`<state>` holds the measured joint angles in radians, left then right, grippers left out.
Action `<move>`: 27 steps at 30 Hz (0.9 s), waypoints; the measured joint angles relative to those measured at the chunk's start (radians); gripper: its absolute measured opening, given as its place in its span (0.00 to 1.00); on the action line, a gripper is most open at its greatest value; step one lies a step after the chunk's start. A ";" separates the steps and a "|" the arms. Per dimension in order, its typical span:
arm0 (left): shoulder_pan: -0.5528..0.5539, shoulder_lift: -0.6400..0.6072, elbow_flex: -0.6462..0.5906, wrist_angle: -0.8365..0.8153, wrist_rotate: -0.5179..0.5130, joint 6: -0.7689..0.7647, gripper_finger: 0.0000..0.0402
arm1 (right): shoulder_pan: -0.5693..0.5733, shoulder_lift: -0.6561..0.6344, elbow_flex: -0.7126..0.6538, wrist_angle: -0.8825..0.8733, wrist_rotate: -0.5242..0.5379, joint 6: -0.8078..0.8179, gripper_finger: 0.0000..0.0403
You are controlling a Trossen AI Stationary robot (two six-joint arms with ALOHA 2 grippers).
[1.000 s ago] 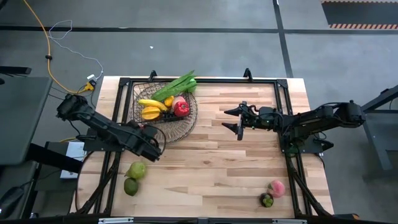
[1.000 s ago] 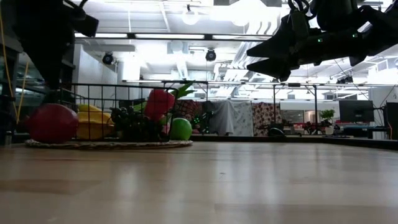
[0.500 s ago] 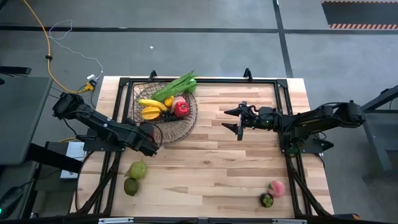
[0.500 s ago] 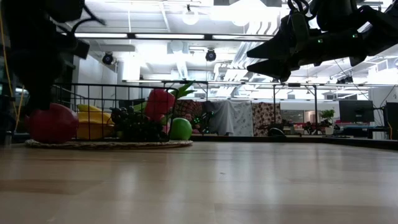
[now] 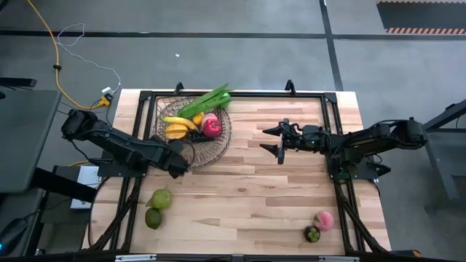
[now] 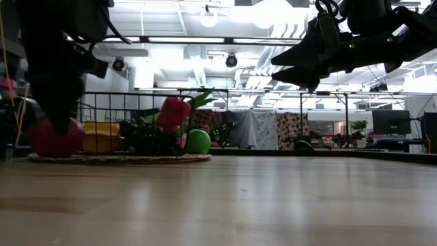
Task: Build produce basket
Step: Put the red pomegranate into the wire basket
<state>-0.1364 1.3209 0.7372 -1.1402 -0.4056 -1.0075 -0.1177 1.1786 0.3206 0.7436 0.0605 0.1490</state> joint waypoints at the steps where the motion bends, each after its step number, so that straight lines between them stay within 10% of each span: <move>1: 0.004 0.000 -0.006 0.005 0.000 0.005 0.92 | 0.000 0.000 0.000 -0.001 0.000 0.000 0.73; 27: 0.019 0.000 -0.041 0.046 0.004 0.018 0.82 | 0.000 0.000 0.000 0.000 0.001 0.000 0.73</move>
<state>-0.1173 1.3205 0.6959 -1.0943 -0.4021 -0.9894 -0.1177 1.1786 0.3206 0.7441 0.0612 0.1486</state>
